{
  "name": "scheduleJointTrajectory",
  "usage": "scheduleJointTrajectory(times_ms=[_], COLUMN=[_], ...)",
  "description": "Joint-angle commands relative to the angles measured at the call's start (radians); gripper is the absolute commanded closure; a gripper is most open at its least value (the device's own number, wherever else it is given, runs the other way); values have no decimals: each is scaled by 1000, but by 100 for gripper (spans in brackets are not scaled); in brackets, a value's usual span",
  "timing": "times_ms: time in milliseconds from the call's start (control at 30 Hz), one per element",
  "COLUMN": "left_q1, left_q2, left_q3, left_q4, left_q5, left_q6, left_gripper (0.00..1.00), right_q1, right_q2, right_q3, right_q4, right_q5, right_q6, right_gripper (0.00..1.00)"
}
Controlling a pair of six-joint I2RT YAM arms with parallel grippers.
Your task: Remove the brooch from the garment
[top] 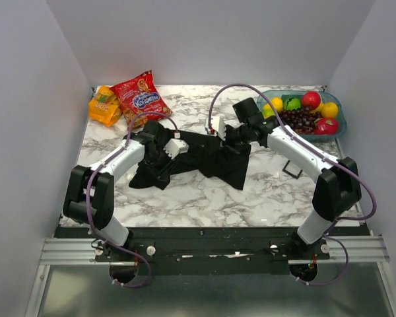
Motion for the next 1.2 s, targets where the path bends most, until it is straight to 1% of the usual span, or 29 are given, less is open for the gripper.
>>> scheduleJointTrajectory(times_ms=[0, 33, 133, 233, 367, 500, 567, 667, 700, 733, 800, 867, 900, 933, 1000, 1033, 1067, 1100, 1133, 1167], left_q1=[-76, -99, -125, -144, -171, -177, -177, -179, -179, -179, -173, -145, -130, -107, -27, 0, 58, 83, 106, 131], left_q2=[-13, -10, 20, 60, 88, 88, 102, 137, 143, 142, 94, 22, 4, -10, -21, -13, 8, 23, 42, 83], left_q3=[-32, -38, -40, -55, -89, -100, -107, -107, -104, -92, -78, -20, 12, 103, 216, 338, 400, 466, 591, 657], left_q4=[21, 29, 38, 43, 75, 101, 100, 69, 63, 43, 38, 12, -1, -33, -61, -78, -81, -81, -75, -72], left_q5=[-92, -130, -175, -204, -318, -393, -393, -372, -369, -355, -349, -344, -347, -350, -375, -384, -393, -425, -434, -441], left_q6=[13, 12, -14, -30, -36, -44, -42, -21, -22, -16, -4, 32, 42, 56, 91, 101, 116, 124, 131, 139], left_gripper=[56, 54, 52, 53, 53, 53, 54, 79, 95, 100, 100, 100, 100, 100, 100, 100, 100, 100, 100, 100], right_q1=[-19, -22, -31, -33, -36, -39, -39, -43, -43, -46, -65, -98, -111, -126, -172, -186, -215, -229, -239, -261], right_q2=[4, 4, 4, 2, 7, 8, 16, 22, 25, 28, 43, 62, 77, 111, 160, 215, 243, 269, 302, 362], right_q3=[47, 52, 60, 61, 64, 66, 69, 75, 78, 83, 118, 161, 222, 260, 357, 461, 528, 590, 648, 792], right_q4=[-7, -6, -6, -7, -10, -12, -14, -14, -12, -6, -6, -7, -9, -12, -24, -27, -27, -24, -20, -9], right_q5=[13, 12, 1, -2, -2, -5, -5, 0, 4, 6, 10, 13, 13, 13, 12, 13, 22, 30, 36, 45], right_q6=[47, 49, 56, 55, 60, 61, 63, 66, 70, 75, 90, 102, 119, 135, 196, 217, 242, 288, 309, 329], right_gripper=[100, 100, 100, 100, 100, 100, 100, 100, 100, 99, 100, 100, 100, 99, 100, 100, 100, 100, 99, 100])
